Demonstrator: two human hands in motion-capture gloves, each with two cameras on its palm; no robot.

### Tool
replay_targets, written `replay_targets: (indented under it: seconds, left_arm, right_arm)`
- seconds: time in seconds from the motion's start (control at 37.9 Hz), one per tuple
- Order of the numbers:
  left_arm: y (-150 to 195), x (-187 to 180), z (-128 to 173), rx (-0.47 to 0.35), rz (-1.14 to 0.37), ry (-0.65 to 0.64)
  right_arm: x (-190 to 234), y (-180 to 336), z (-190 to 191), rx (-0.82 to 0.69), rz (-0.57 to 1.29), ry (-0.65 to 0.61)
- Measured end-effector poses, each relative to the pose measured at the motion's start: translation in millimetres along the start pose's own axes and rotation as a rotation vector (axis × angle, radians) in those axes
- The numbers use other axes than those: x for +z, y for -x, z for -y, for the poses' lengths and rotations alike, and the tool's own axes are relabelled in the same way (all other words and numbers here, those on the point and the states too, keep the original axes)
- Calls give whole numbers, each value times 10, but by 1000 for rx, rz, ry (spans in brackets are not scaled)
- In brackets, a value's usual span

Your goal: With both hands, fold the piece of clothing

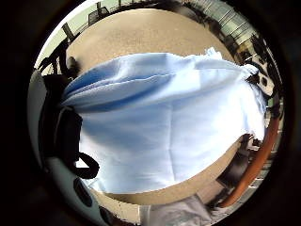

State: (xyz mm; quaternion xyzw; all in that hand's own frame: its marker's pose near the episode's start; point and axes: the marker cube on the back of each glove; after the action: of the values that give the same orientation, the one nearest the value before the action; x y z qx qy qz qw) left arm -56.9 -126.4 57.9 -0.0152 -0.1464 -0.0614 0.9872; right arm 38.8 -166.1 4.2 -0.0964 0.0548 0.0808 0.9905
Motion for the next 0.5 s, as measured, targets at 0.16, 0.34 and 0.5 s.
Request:
replay_targets:
  seconds: [0.16,0.34,0.5]
  left_arm:
    - [114,-226,-227,-24,158,79]
    - [125,-297,-351,-21,139,75]
    - [4,353,153,-51,108,-55]
  right_arm:
    - [186,145,352,7,-114,190]
    - [69,44,364,19,-86,89]
    - [-245,-323,-63,62,119,-61]
